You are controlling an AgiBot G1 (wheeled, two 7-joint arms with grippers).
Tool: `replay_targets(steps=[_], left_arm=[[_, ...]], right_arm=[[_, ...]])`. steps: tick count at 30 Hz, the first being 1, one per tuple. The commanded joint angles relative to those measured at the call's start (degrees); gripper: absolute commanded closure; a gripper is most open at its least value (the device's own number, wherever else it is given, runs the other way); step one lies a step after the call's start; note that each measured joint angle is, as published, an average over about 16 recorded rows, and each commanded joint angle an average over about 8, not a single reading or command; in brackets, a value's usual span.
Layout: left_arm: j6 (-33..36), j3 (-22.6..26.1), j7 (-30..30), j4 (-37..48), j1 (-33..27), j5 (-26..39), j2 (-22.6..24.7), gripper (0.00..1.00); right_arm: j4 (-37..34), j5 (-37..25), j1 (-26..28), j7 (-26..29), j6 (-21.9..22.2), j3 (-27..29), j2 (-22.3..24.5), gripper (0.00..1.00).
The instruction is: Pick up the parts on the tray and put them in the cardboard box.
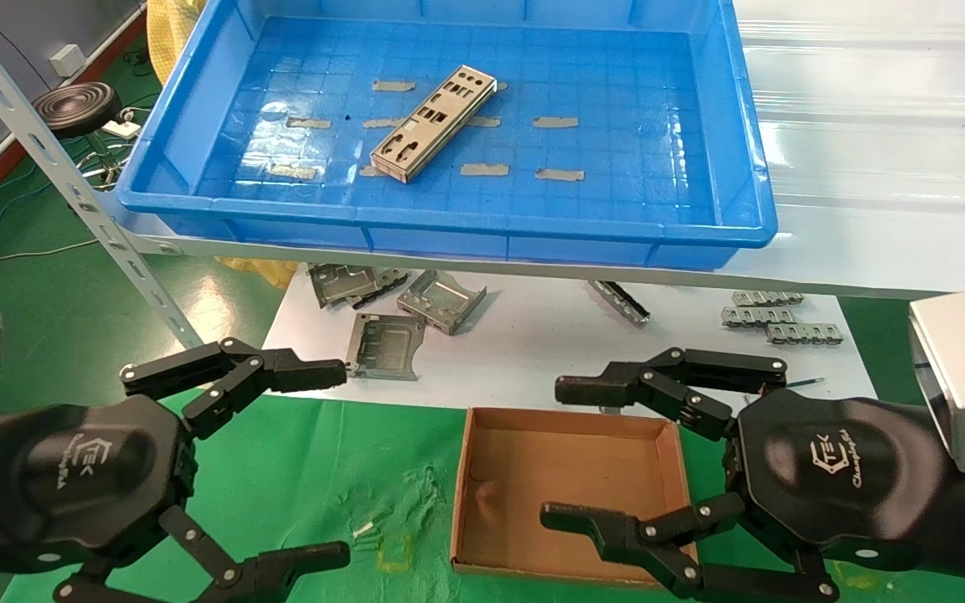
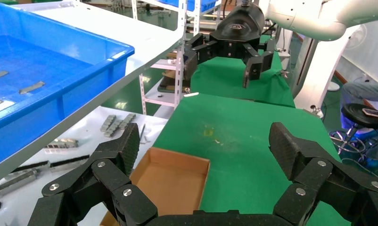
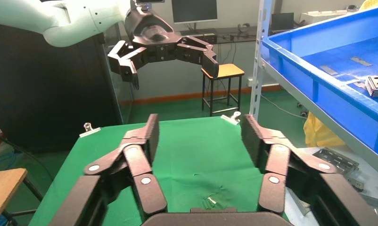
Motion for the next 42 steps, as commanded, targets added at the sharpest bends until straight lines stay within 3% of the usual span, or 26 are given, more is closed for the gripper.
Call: replay_targets(steps=[1,28,34,42], left_arm=[[0.0,0.0,0.0,0.0,0.0,0.0,0.0,0.0],[-0.1,0.1,-0.3,0.4,-1.3,0.4,0.3,0.0],[-0.9,1.7,-1.5,4.4,-9.3,4.2,3.2,0.0],[-1.8,7.2,-0.3,19.9,-24.8,14.7,13.0,0.0]], right_arm=[[0.0,0.0,0.0,0.0,0.0,0.0,0.0,1.0],[0.0,0.0,0.0,0.0,0.0,0.0,0.0,1.0],[0.0,0.0,0.0,0.0,0.0,0.0,0.0,1.0],[0.0,0.0,0.0,0.0,0.0,0.0,0.0,1.0]])
